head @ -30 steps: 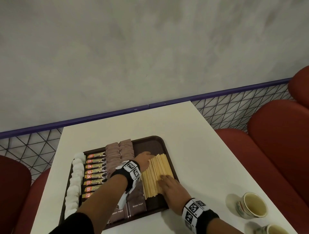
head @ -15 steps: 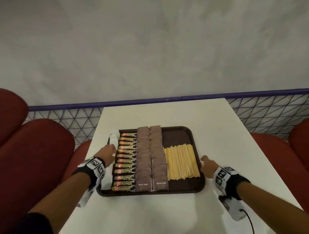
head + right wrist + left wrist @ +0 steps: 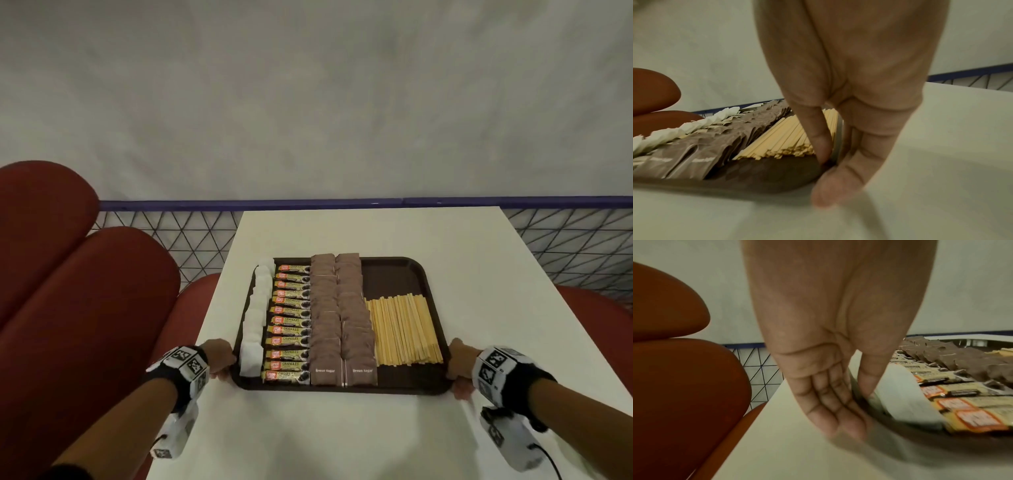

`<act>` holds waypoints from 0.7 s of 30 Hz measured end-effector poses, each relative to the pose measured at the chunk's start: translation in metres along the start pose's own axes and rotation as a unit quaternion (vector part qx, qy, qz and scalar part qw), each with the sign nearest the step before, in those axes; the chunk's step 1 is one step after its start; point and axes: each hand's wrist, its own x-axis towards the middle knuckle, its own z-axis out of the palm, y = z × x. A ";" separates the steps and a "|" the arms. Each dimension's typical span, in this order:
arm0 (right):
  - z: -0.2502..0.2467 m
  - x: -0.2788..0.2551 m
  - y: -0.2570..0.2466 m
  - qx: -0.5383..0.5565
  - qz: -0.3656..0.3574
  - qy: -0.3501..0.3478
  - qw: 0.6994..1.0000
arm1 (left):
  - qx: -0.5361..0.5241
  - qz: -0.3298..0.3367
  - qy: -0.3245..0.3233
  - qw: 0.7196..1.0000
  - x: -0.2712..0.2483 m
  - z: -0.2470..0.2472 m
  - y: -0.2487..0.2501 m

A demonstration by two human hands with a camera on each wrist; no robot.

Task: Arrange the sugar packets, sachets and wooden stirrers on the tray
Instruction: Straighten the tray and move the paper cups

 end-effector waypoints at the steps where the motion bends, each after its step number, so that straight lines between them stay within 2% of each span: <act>1: 0.002 0.005 -0.002 0.028 0.003 0.021 0.999 | -0.036 -0.002 0.013 0.999 0.008 0.000 -0.002; 4: 0.007 0.017 -0.013 0.088 -0.016 0.077 0.993 | -0.213 0.013 0.101 0.972 0.031 -0.004 -0.013; 8: 0.010 0.022 -0.045 0.250 -0.010 0.158 0.955 | -0.344 0.042 0.142 0.927 0.048 -0.013 -0.018; 12: 0.012 0.026 -0.074 0.285 -0.024 0.197 0.938 | -0.296 0.058 0.196 0.933 0.053 -0.024 -0.006; 21: 0.005 0.037 -0.105 0.274 -0.039 0.222 0.935 | -0.225 0.053 0.201 0.952 0.077 -0.049 -0.003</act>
